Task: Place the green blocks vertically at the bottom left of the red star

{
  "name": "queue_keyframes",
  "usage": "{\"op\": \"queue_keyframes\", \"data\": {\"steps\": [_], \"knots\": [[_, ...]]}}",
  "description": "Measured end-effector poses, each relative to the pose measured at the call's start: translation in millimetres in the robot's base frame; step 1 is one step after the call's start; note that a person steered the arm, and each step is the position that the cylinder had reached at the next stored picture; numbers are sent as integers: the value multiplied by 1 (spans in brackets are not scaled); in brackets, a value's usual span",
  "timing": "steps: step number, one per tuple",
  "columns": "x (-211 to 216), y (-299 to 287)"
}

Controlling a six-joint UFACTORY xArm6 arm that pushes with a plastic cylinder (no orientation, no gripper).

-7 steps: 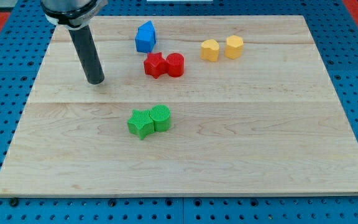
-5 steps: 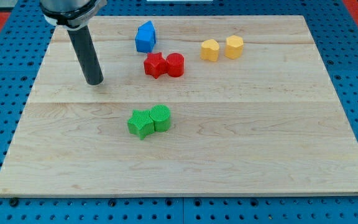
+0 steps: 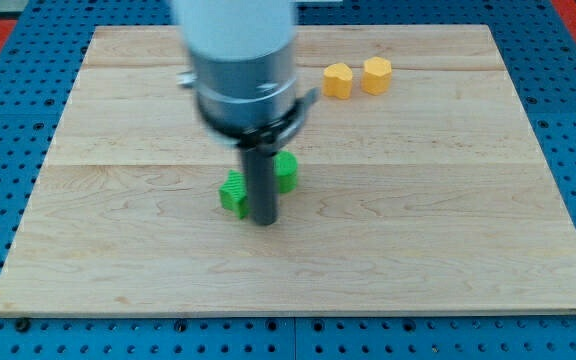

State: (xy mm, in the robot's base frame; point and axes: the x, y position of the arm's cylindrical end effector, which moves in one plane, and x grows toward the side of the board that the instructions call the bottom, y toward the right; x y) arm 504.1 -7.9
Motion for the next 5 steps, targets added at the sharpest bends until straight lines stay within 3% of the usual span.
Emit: {"op": "queue_keyframes", "data": {"steps": [1,2,3,4,5], "knots": [[-24,48],[-44,47],[-19,68],[-67,5],[-47,-4]]}}
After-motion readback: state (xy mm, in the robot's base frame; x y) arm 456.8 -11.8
